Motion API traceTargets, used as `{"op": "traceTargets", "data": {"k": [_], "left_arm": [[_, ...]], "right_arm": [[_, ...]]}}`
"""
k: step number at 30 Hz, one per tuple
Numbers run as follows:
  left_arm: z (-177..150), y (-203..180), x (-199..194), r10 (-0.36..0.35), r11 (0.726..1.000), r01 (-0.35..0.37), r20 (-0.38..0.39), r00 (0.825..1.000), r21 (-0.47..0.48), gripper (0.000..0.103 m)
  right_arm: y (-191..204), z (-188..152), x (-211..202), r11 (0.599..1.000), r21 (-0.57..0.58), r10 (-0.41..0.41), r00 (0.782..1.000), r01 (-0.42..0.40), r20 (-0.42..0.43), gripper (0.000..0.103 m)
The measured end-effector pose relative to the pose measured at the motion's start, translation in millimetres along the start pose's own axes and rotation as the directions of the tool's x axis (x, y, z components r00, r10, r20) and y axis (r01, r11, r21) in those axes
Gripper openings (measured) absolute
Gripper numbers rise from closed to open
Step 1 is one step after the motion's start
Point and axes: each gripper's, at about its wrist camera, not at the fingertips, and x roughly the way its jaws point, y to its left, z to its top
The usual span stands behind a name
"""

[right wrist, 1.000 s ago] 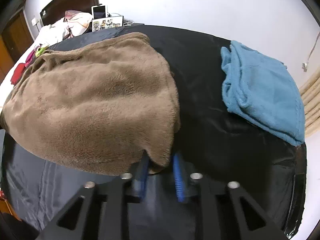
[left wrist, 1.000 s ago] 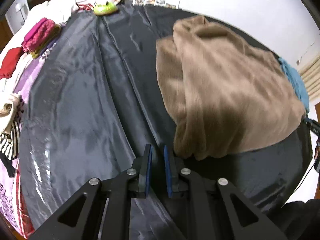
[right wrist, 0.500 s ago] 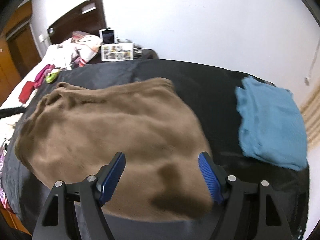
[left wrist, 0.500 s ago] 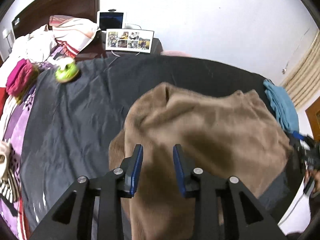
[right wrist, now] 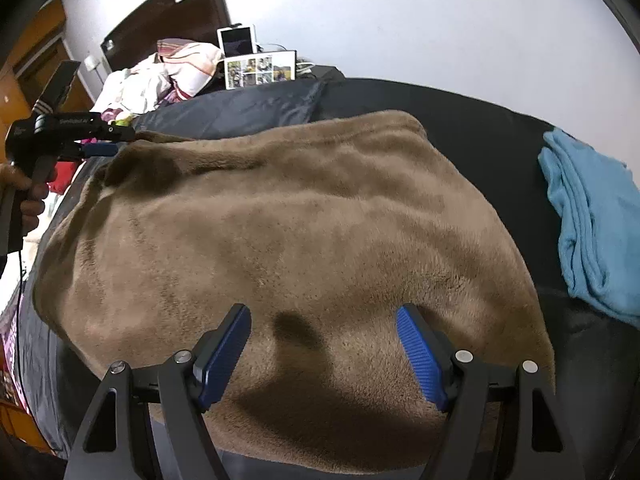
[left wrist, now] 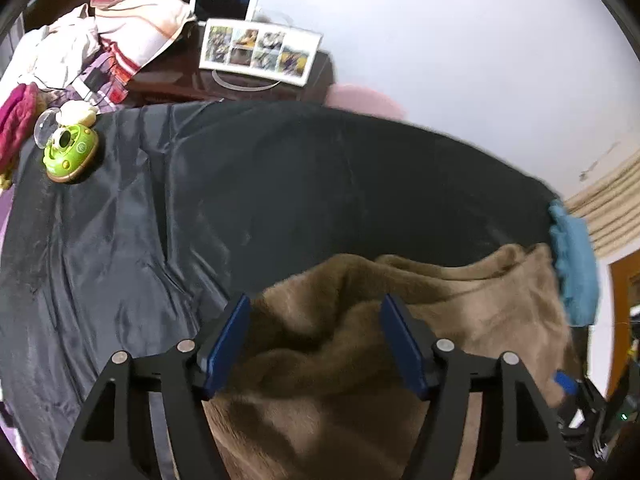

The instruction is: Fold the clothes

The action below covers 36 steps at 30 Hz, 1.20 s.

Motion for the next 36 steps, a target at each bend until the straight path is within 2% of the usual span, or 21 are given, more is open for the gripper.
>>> {"op": "traceTargets", "data": {"k": [3,6,8,10,11,14,16,17,21,26,29,31,34,36], "left_arm": [[7,2,13,0.086,0.996,-0.086,-0.038,0.996,-0.002,0.073],[19,10,13,0.155,0.988,-0.156,-0.033,0.987,-0.003,0.073],[28,15,6,0.215,0.977,-0.215,-0.005,0.977,0.006,0.072],[37,20,-3,0.291,0.956,-0.291,0.032,0.956,0.013,0.070],[40,23,-8,0.285,0.958,-0.285,0.044,0.958,0.007,0.070],[42,32,-23,0.168,0.986,-0.166,0.064,0.984,-0.026,0.070],[43,34,-31,0.092,0.996,-0.090,0.076,0.993,-0.026,0.070],[41,30,-32,0.065,0.998,-0.066,0.073,0.995,0.004,0.070],[29,3,-22,-0.004,0.989,0.007,-0.020,1.000,0.149,0.070],[7,-26,-7,0.030,0.953,-0.003,-0.084,0.996,0.304,0.070],[-1,-32,13,0.143,0.928,-0.097,-0.105,0.984,0.359,0.070],[-2,-31,20,0.144,0.934,-0.097,-0.114,0.983,0.344,0.070],[0,-31,23,0.104,0.948,-0.067,-0.104,0.989,0.313,0.069],[0,-32,22,0.047,0.951,-0.011,-0.110,0.993,0.308,0.049]], "right_arm": [[3,1,7,0.999,-0.021,-0.031,0.999,0.031,-0.007,0.077],[8,1,11,0.997,-0.050,-0.059,0.998,0.058,-0.010,0.077],[9,1,15,0.995,-0.064,-0.077,0.997,0.076,-0.012,0.077],[9,3,18,0.993,-0.071,-0.094,0.996,0.092,-0.015,0.077],[8,4,19,0.993,-0.068,-0.101,0.995,0.099,-0.015,0.077],[2,8,21,0.992,-0.047,-0.117,0.993,0.116,-0.014,0.077],[-3,15,21,0.993,-0.026,-0.116,0.993,0.116,-0.006,0.077],[-6,18,20,0.993,-0.016,-0.113,0.994,0.113,-0.001,0.077],[-12,32,20,0.994,0.004,-0.107,0.994,0.107,0.013,0.077],[-8,35,23,0.994,-0.005,-0.107,0.994,0.107,0.012,0.077],[-7,33,27,0.993,-0.009,-0.115,0.993,0.115,0.006,0.077],[-8,33,28,0.993,-0.009,-0.118,0.993,0.118,0.006,0.077],[-8,31,27,0.993,-0.008,-0.116,0.993,0.116,0.008,0.077],[-9,29,26,0.993,-0.007,-0.114,0.993,0.114,0.008,0.077]]}}
